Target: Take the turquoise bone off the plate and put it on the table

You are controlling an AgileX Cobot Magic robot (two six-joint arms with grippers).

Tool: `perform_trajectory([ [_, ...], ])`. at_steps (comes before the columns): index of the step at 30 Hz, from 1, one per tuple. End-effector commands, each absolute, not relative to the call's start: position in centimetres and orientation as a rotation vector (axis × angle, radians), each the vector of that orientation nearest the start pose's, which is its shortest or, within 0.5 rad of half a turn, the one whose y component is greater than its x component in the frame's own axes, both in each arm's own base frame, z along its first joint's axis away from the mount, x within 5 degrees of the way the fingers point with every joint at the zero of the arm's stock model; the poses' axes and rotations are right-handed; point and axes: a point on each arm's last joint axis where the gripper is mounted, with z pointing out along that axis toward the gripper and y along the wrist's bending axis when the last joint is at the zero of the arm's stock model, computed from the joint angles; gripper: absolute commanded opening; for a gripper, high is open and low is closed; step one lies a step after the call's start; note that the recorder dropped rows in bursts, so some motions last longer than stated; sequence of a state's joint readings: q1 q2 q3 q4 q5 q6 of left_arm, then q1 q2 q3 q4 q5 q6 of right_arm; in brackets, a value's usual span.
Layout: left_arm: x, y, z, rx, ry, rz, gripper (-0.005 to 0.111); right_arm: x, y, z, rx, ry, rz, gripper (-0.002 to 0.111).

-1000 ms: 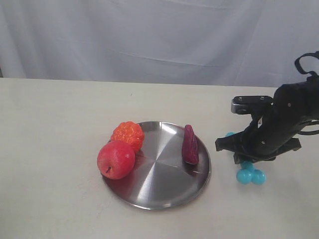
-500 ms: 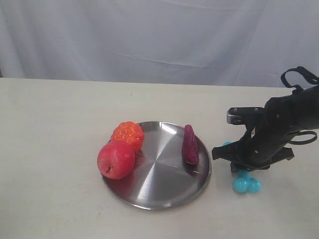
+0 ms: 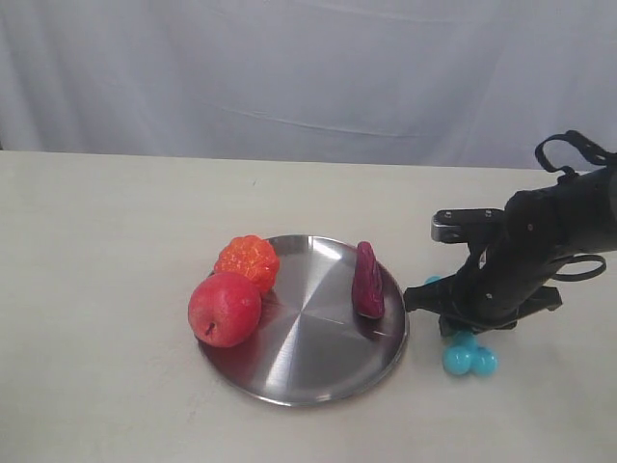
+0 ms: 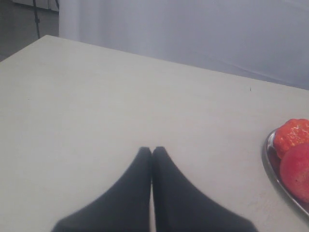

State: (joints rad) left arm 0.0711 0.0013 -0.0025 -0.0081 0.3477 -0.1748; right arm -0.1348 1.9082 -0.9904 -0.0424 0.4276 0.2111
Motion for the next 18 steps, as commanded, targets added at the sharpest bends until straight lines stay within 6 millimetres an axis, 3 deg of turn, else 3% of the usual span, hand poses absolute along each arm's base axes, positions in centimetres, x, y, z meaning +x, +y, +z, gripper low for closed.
perform_trajectory([
  [1,5.3,0.3,18.2,-0.225,1.813,-0.085,0.0,34.1,-4.8,12.1,0.434,2.773,-0.015,0.046],
  [5,5.3,0.3,18.2,-0.225,1.813,-0.085,0.0,34.6,-4.9,13.0,0.44,2.796,-0.019,0.062],
  [11,5.3,0.3,18.2,-0.225,1.813,-0.085,0.0,35.5,-5.1,19.6,0.452,2.799,-0.031,0.067],
  [13,5.3,0.3,18.2,-0.225,1.813,-0.085,0.0,34.6,-5.0,22.8,0.456,2.742,-0.028,0.067],
  [16,5.3,0.3,18.2,-0.228,1.813,-0.089,0.0,32.9,-4.8,25.9,0.474,2.712,-0.025,0.065],
  [18,5.3,0.3,18.2,-0.228,1.813,-0.089,0.0,31.1,-4.5,28.1,0.494,2.712,-0.025,0.055],
])
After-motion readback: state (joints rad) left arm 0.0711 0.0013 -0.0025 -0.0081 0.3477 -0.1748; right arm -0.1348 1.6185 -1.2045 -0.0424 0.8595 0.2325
